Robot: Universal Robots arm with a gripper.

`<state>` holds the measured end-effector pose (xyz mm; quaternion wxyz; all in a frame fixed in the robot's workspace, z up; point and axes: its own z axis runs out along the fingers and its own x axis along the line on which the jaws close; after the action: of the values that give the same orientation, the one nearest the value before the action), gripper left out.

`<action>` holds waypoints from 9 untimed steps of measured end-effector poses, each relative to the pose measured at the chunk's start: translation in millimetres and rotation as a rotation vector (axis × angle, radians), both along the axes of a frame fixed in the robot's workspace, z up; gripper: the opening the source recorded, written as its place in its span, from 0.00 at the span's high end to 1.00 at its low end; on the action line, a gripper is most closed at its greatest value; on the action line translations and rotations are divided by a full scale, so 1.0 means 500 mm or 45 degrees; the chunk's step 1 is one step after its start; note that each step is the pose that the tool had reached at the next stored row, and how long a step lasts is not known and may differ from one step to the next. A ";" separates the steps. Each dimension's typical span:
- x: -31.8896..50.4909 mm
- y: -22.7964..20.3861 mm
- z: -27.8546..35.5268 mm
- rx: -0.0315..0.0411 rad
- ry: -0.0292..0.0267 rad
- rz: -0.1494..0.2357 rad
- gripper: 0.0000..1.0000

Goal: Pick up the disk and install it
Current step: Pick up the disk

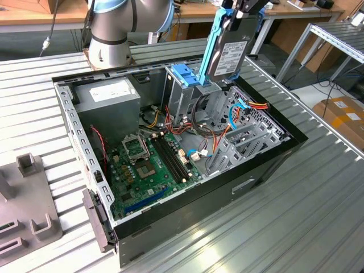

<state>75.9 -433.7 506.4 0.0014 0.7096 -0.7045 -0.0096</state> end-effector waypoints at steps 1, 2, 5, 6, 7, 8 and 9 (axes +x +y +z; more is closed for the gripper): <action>0.000 -0.0053 0.000 -0.0001 0.0000 0.000 0.64; 0.000 -0.0091 0.000 0.0000 0.0000 0.000 0.64; 0.000 -0.0195 0.000 -0.0003 0.0000 0.000 0.64; 0.000 -0.0240 0.000 -0.0001 0.0000 0.000 0.64; 0.000 -0.0325 0.000 0.0000 0.0000 0.000 0.64; 0.000 -0.0393 0.000 -0.0001 0.0000 0.000 0.64; 0.000 -0.0451 0.000 -0.0002 0.0000 0.000 0.64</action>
<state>75.9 -456.3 506.4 0.0014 0.7096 -0.7045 -0.0095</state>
